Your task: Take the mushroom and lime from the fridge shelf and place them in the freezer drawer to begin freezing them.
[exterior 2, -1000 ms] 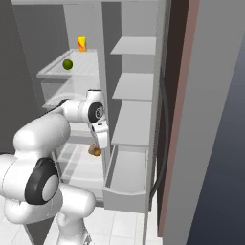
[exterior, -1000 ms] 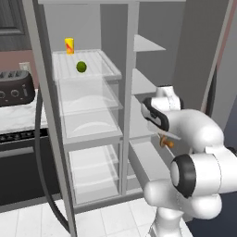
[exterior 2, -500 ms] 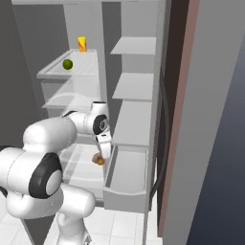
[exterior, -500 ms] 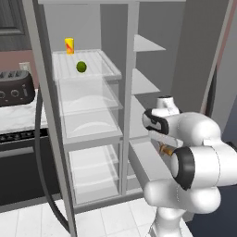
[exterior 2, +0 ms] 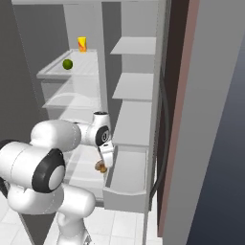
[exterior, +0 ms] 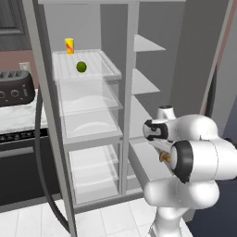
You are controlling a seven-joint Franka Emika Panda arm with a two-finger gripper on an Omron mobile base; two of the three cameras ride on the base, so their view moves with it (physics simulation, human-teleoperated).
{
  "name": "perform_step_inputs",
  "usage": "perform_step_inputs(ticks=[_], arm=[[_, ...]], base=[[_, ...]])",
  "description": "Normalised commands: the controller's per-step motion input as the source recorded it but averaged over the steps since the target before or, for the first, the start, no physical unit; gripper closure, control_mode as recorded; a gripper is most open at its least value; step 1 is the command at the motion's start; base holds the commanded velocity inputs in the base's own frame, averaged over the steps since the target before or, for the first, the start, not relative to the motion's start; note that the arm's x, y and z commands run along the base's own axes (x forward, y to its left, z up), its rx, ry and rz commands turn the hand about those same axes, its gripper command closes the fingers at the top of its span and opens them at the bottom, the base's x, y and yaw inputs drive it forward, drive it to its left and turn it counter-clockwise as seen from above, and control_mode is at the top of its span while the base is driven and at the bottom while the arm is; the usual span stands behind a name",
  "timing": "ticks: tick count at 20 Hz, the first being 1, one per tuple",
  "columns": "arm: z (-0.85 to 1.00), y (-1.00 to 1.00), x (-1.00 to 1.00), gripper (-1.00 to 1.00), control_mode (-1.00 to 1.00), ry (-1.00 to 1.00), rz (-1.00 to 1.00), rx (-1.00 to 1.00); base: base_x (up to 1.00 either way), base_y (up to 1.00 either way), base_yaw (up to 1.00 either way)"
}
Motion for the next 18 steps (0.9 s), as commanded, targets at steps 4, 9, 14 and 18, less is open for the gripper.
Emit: perform_step_inputs(ticks=[4,9,14,18], arm=[[-0.31,-0.16,0.13,1.0,-1.0,0.0,0.0,0.0],[-0.26,-0.13,0.16,1.0,-1.0,0.0,0.0,0.0],[-0.24,-0.11,0.15,1.0,-1.0,0.0,0.0,0.0],[-0.27,-0.03,0.1,1.0,-1.0,0.0,0.0,0.0]], base=[[0.0,0.0,0.0],[0.0,0.0,0.0],[0.0,0.0,0.0],[0.0,0.0,0.0]])
